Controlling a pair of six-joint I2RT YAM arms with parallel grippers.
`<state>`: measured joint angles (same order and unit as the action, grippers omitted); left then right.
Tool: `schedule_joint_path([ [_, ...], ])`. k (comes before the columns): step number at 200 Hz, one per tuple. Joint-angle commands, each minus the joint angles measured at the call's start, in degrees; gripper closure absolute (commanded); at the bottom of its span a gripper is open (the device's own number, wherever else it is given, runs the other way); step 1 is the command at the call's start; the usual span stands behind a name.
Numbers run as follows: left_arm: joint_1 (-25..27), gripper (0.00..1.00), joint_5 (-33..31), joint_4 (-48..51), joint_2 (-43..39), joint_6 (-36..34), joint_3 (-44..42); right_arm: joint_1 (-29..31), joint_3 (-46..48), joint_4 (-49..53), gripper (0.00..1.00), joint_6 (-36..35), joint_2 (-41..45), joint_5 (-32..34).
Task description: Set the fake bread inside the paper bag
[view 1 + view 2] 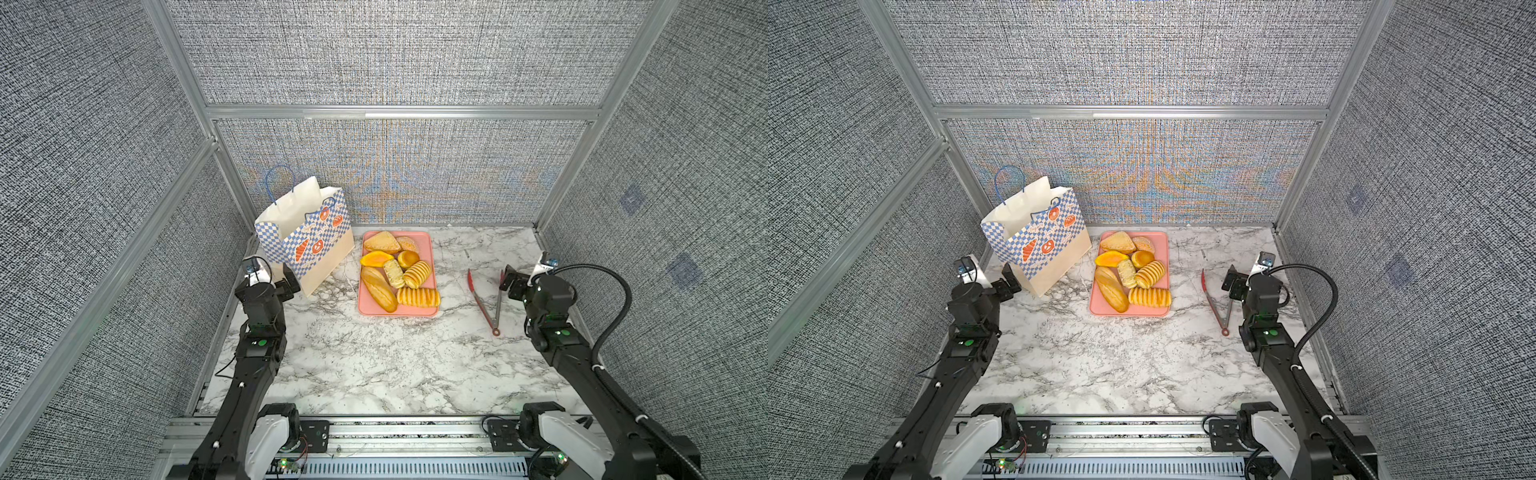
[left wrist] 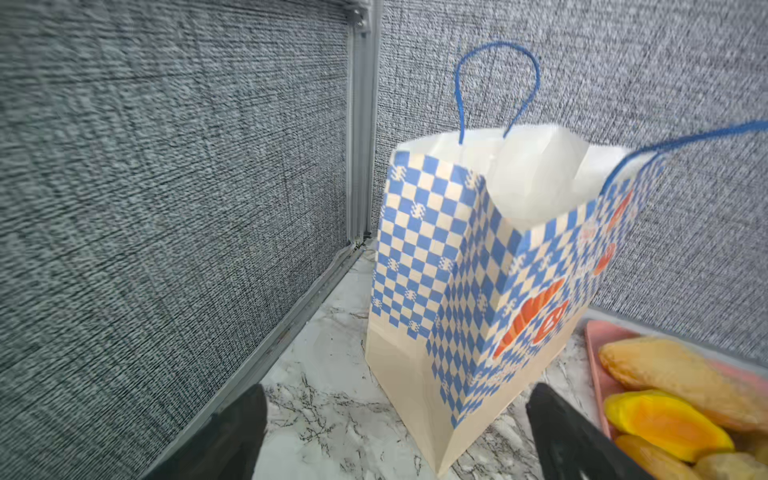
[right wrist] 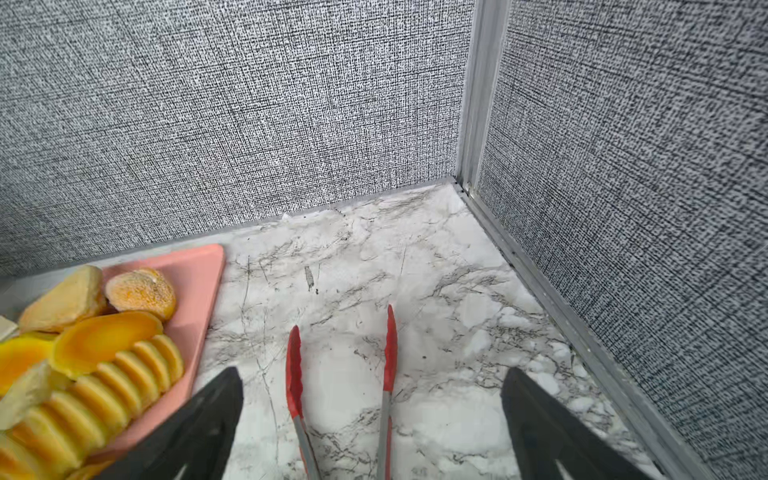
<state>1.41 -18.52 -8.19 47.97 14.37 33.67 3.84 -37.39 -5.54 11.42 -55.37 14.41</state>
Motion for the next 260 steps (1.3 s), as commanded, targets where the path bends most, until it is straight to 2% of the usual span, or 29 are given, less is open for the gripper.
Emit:
schedule_joint_path([
  [1,-0.1,0.02,-4.2,18.7,-5.3,7.8,5.0,0.1,-4.7,22.6,0.01,4.8,2.1,-2.8],
  [20,-0.4,0.02,-3.5,28.6,-7.7,8.7,12.3,-0.1,-3.4,24.7,0.01,8.1,8.5,-4.2],
  [38,-0.8,0.02,1.1,35.7,-5.7,7.5,20.8,-0.2,-1.8,25.5,0.01,9.7,17.0,-11.8],
  [50,-1.1,0.02,4.8,40.7,-2.0,5.2,28.2,-0.2,-2.7,27.4,0.02,10.1,19.5,-15.9],
  [82,-1.5,0.02,8.9,50.6,9.3,1.6,46.7,-0.1,-12.7,40.1,0.27,8.3,12.2,-22.7],
  [92,-1.5,0.03,10.5,53.0,12.9,0.7,51.8,0.1,-14.5,41.5,0.31,8.5,10.0,-25.6],
  [116,-1.8,0.04,9.9,57.1,20.2,-0.4,61.4,2.4,-16.6,40.7,0.38,9.9,6.0,-31.4],
  [140,-3.7,0.09,14.5,63.9,30.6,-1.7,72.6,9.3,-19.8,40.0,0.4,11.4,1.9,-29.9],
  [146,-4.5,0.02,16.2,65.7,33.4,-1.9,75.6,11.4,-21.8,39.9,0.4,11.5,0.8,-28.9],
  [164,-6.5,0.01,19.4,70.9,42.1,-2.3,84.7,18.8,-25.0,38.8,0.4,11.1,-2.8,-27.6],
  [202,-9.7,0.06,20.1,76.8,56.5,-4.2,98.8,28.1,-30.2,34.1,0.37,10.6,-10.7,-29.2],
  [230,-10.5,0.08,18.4,77.4,63.3,-6.5,105.1,34.2,-34.2,32.5,0.31,9.2,-15.7,-28.2],
  [260,-10.9,0.08,18.0,72.2,67.4,-10.4,106.7,38.5,-37.4,31.7,0.29,8.8,-20.6,-27.5],
])
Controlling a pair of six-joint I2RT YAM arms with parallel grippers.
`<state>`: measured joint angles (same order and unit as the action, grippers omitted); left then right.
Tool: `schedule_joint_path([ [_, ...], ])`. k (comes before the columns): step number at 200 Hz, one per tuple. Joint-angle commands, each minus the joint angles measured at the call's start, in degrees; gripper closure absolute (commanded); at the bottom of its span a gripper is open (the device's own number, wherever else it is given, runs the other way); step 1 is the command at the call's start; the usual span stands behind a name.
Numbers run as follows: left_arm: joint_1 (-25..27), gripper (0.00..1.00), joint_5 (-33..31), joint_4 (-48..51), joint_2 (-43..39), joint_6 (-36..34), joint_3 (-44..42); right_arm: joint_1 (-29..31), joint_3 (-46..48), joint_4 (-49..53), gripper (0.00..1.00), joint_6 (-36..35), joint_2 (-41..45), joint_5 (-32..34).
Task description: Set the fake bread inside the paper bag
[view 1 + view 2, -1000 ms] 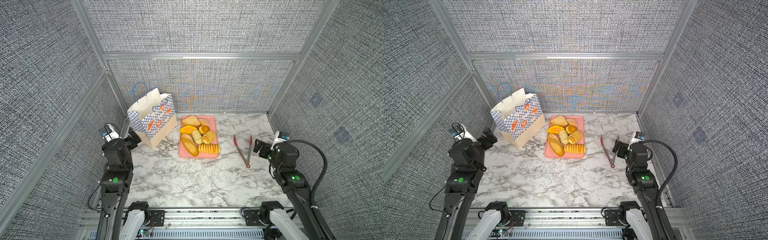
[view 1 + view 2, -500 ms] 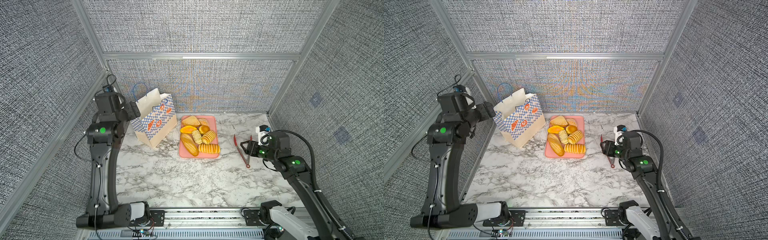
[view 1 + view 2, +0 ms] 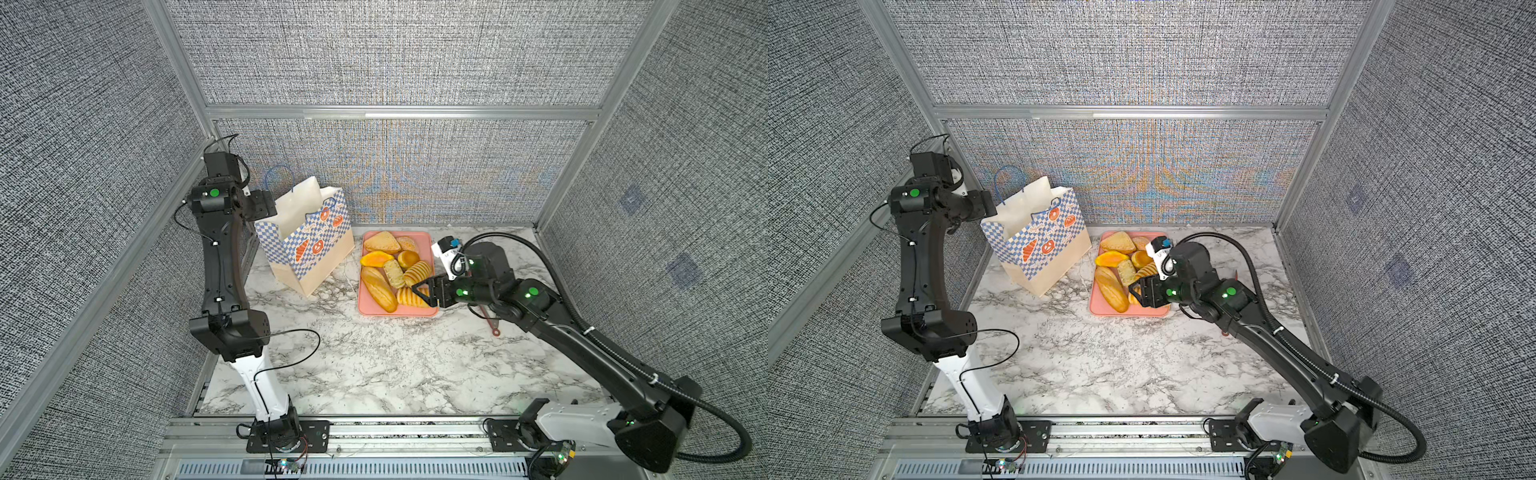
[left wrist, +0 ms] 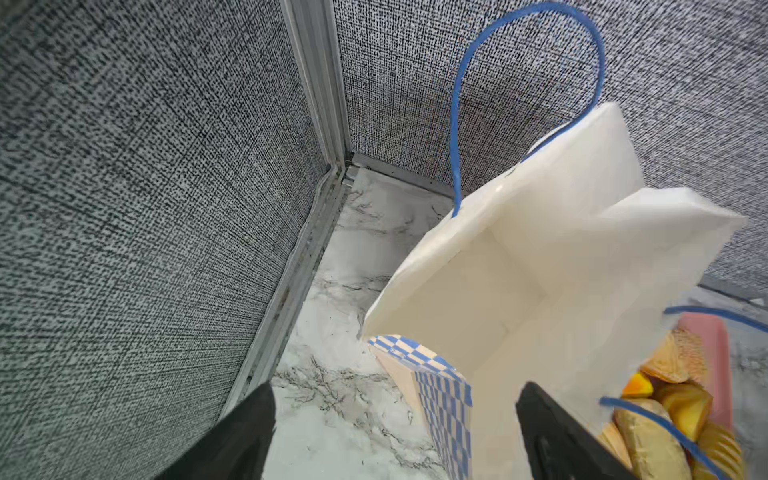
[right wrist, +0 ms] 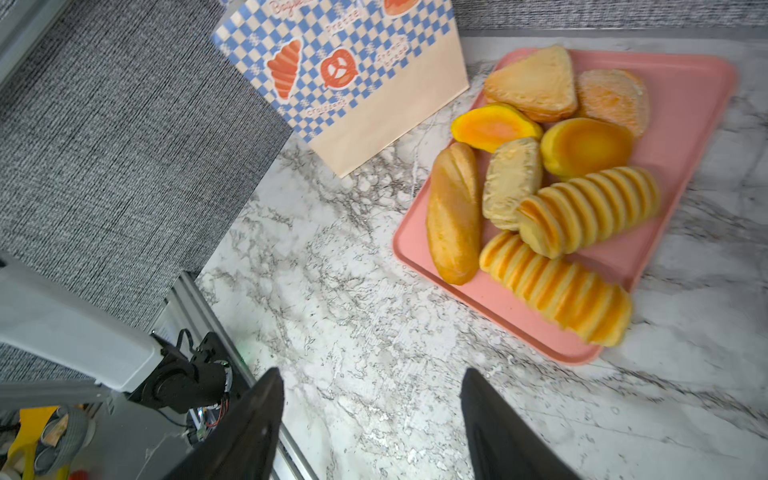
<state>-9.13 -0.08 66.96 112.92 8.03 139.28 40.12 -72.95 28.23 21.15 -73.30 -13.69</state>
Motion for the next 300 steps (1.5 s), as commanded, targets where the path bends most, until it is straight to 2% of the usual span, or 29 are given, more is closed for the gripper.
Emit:
schedule_joint_path([
  [1,-0.3,0.08,-0.3,-3.2,2.6,-4.0,1.1,2.4,-1.9,-2.2,0.29,-0.9,-2.8,0.6],
  [48,-0.6,0.11,1.8,-9.3,7.0,-6.5,2.9,4.9,-3.6,-2.4,0.29,-0.5,-6.3,1.5],
  [94,-0.6,0.15,5.1,-10.7,11.3,-7.4,3.5,5.2,-3.4,-3.5,0.31,0.0,-7.8,1.3],
  [137,-0.6,0.18,4.6,-10.9,15.4,-7.2,6.2,5.2,-5.0,-3.6,0.32,-0.1,-10.9,1.1],
  [211,-0.6,0.51,10.6,-9.4,16.1,-7.9,5.5,4.9,-8.1,-3.8,0.34,0.2,-16.2,0.7],
  [235,-0.7,0.63,10.6,-8.6,15.3,-7.7,4.7,4.6,-9.0,-3.3,0.35,0.6,-16.5,1.3],
  [272,-0.6,0.77,10.2,-6.3,13.5,-6.4,3.4,4.4,-13.1,4.1,0.35,2.4,-17.7,7.6],
  [300,-0.6,0.89,10.9,-3.5,12.2,-4.5,2.7,4.2,-15.9,10.9,0.29,3.1,-18.5,12.2],
])
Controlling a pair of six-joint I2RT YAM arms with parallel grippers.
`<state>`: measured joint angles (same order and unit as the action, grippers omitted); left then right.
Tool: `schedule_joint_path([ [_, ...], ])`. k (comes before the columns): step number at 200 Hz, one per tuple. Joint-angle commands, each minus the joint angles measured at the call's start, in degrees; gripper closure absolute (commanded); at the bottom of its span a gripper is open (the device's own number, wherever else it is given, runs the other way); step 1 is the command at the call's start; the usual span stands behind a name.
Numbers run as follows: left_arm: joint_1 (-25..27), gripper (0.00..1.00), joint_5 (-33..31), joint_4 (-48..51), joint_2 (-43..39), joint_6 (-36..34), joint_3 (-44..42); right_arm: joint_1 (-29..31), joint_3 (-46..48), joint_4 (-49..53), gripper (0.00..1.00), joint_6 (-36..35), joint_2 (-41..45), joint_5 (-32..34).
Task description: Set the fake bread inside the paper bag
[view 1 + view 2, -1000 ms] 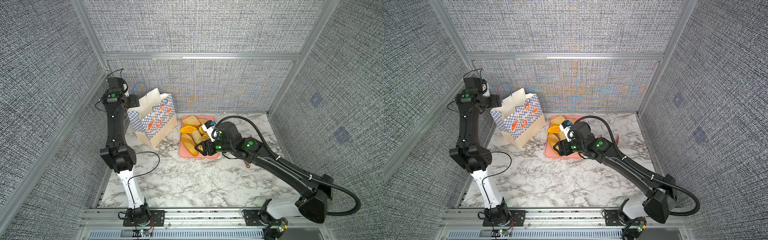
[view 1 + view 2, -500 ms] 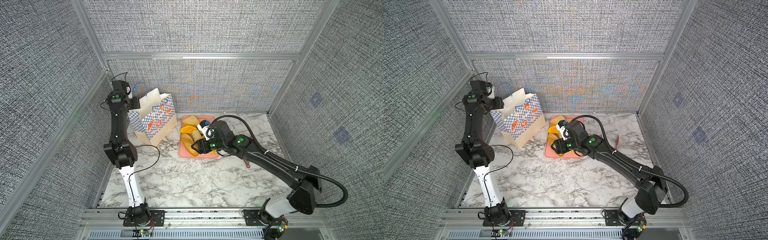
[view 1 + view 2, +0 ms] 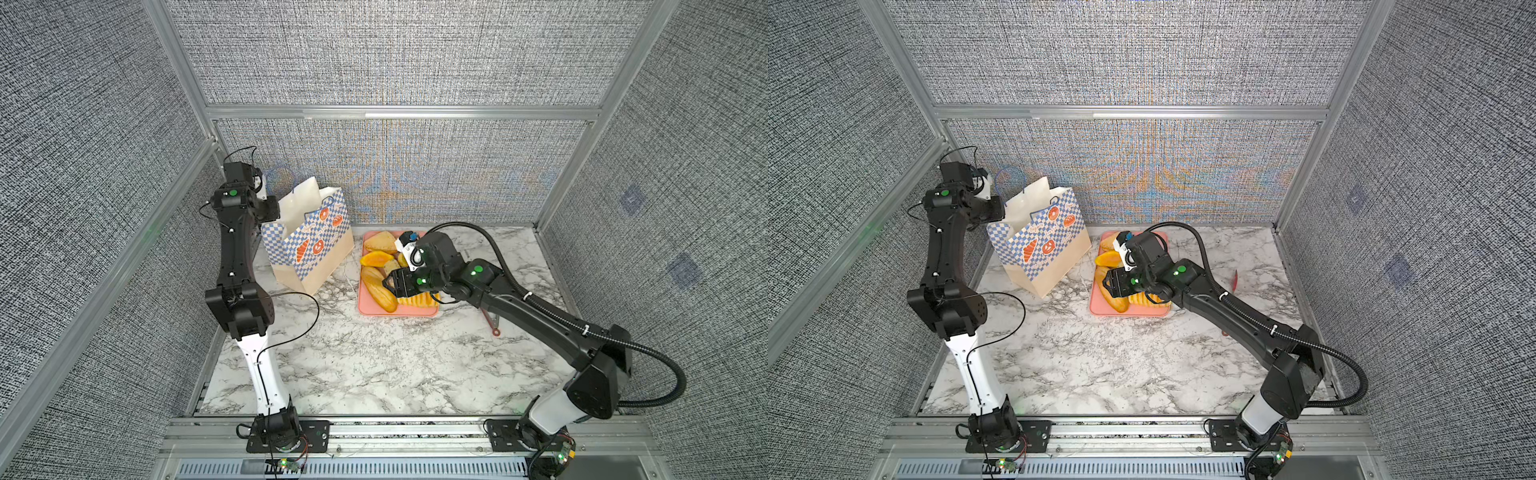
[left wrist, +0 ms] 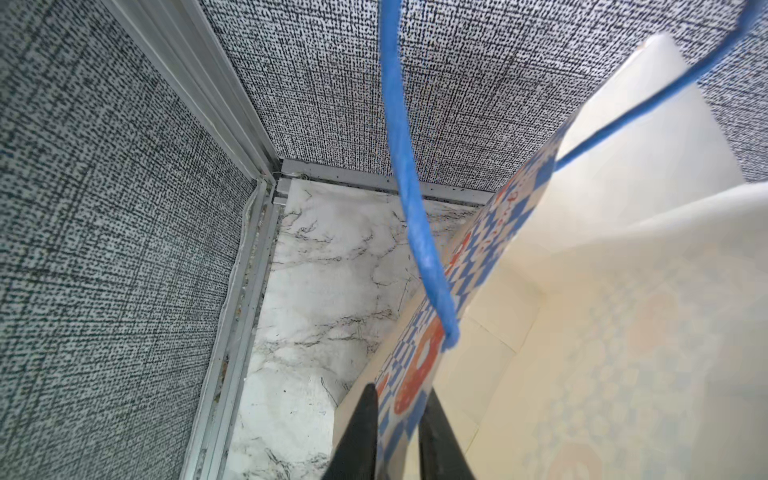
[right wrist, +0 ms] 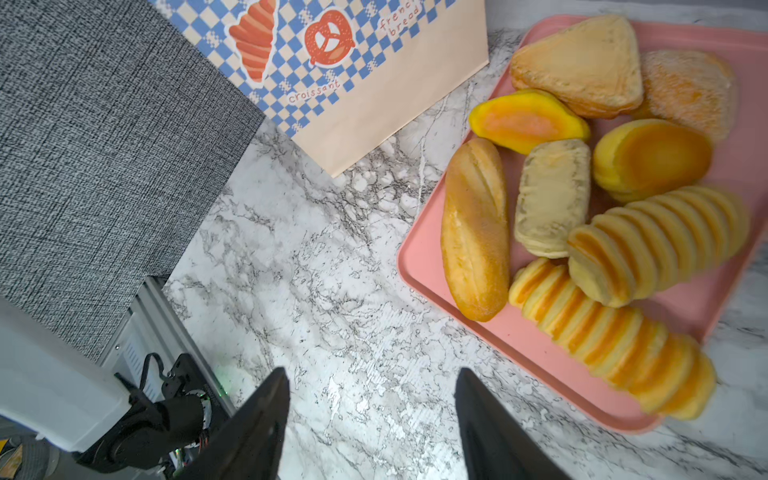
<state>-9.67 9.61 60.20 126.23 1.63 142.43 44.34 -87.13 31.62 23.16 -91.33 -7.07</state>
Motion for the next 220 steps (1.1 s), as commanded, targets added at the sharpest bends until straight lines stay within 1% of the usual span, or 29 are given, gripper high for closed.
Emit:
schedule_joint_path([
  [1,-0.1,0.9,1.2,3.2,-1.3,1.9,-0.5,0.0,-1.8,7.8,0.29,1.1,-0.5,5.8],
  [23,-0.2,1.0,1.5,5.1,-2.9,3.7,-1.6,-0.3,-1.8,11.3,0.27,1.2,0.5,9.7],
  [38,-0.1,1.0,1.7,6.0,-4.7,4.5,-3.3,-0.3,0.1,11.2,0.26,0.6,2.7,12.7],
  [50,-0.1,1.0,2.2,6.5,-6.7,5.0,-5.3,-0.6,3.2,8.7,0.26,0.3,5.2,13.5],
  [64,-0.1,1.0,2.5,6.3,-9.4,5.5,-8.8,-1.3,6.2,6.3,0.25,-1.0,8.3,11.9],
  [76,-0.1,1.0,3.2,6.0,-12.1,6.0,-12.4,-1.9,6.6,7.1,0.25,-1.6,9.5,11.1],
  [108,-0.2,1.0,6.3,4.9,-20.4,7.5,-23.0,-2.6,7.7,7.4,0.26,-3.6,12.3,11.2],
  [131,-0.2,1.0,8.2,4.9,-25.9,8.9,-30.0,-3.1,7.9,7.3,0.23,-4.3,13.8,11.5],
  [162,-0.1,1.0,9.5,3.0,-34.3,11.0,-39.8,-4.2,7.8,7.8,0.21,-4.4,14.6,11.2],
  [196,-0.1,1.0,10.0,2.7,-42.3,12.4,-47.6,-5.2,8.5,7.7,0.19,-3.9,15.8,11.2],
  [220,-0.1,1.0,8.2,5.6,-45.0,12.0,-49.0,-6.5,8.6,7.9,0.19,-3.6,16.3,10.8],
])
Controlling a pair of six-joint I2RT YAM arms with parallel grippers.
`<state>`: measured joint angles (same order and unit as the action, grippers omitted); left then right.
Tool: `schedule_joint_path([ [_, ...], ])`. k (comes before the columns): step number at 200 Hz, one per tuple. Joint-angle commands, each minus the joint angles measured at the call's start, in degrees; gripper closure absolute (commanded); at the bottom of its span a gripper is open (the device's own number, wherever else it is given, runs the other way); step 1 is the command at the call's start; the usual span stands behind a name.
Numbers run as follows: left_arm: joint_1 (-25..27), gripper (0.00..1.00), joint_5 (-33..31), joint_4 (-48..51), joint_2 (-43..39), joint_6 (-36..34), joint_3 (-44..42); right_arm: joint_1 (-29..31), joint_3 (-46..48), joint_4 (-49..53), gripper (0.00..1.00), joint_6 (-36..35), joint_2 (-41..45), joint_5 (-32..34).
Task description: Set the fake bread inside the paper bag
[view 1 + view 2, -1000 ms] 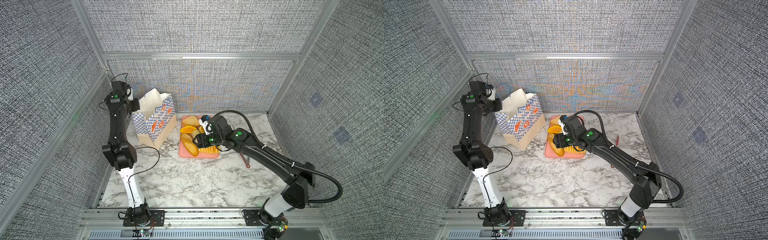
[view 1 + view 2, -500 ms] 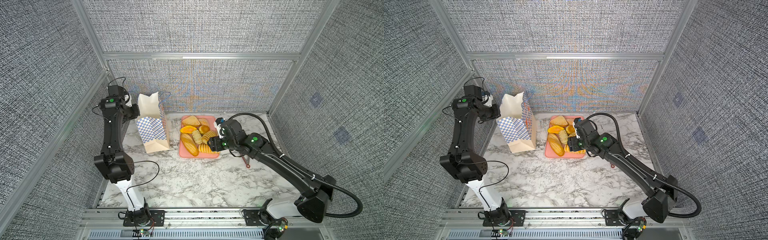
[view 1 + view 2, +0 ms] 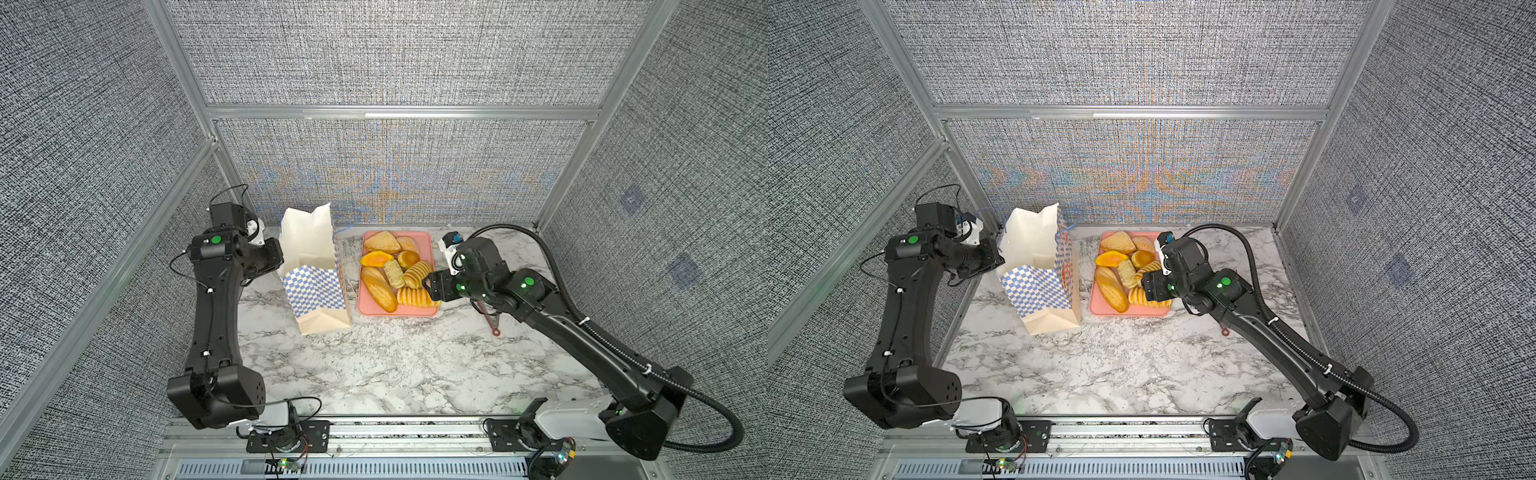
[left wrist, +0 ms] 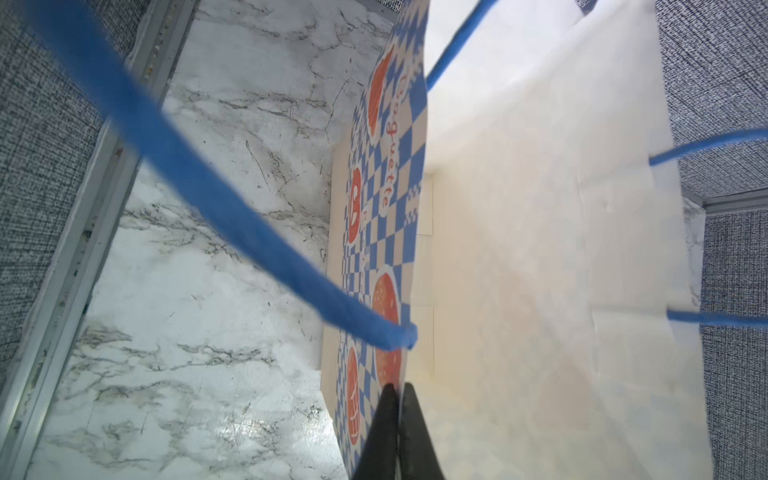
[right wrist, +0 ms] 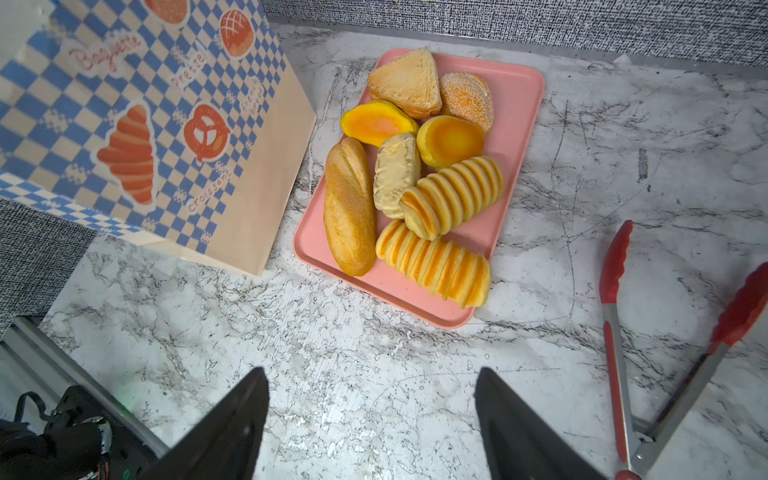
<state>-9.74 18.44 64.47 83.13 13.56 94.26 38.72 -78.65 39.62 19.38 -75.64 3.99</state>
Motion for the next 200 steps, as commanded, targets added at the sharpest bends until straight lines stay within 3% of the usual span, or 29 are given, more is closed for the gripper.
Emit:
schedule_joint_path([
  [1,0.0,1.0,-0.5,1.4,-1.9,0.0,-0.9,-1.0,0.1,-0.1,0.19,0.3,0.6,-0.3],
  [112,0.0,0.99,4.2,2.8,-14.7,5.6,-12.3,-5.4,0.7,0.0,0.19,1.0,2.3,-1.1],
  [125,0.0,0.86,3.4,3.2,-15.5,5.4,-13.0,-5.8,0.9,0.0,0.19,0.9,2.4,-1.5],
  [142,0.0,0.48,2.0,4.1,-16.3,5.0,-12.5,-6.4,0.9,0.1,0.19,0.8,2.6,-2.0],
  [151,0.0,0.36,1.1,4.6,-16.6,4.8,-11.9,-6.8,0.9,0.2,0.19,0.8,2.7,-2.3],
  [171,0.0,0.24,-0.7,5.5,-17.4,4.4,-10.1,-8.3,1.0,0.1,0.18,1.1,2.7,-3.9],
  [200,0.0,0.22,-4.2,6.4,-18.6,3.8,-6.9,-11.2,2.0,-0.3,0.15,1.6,3.2,-6.3],
])
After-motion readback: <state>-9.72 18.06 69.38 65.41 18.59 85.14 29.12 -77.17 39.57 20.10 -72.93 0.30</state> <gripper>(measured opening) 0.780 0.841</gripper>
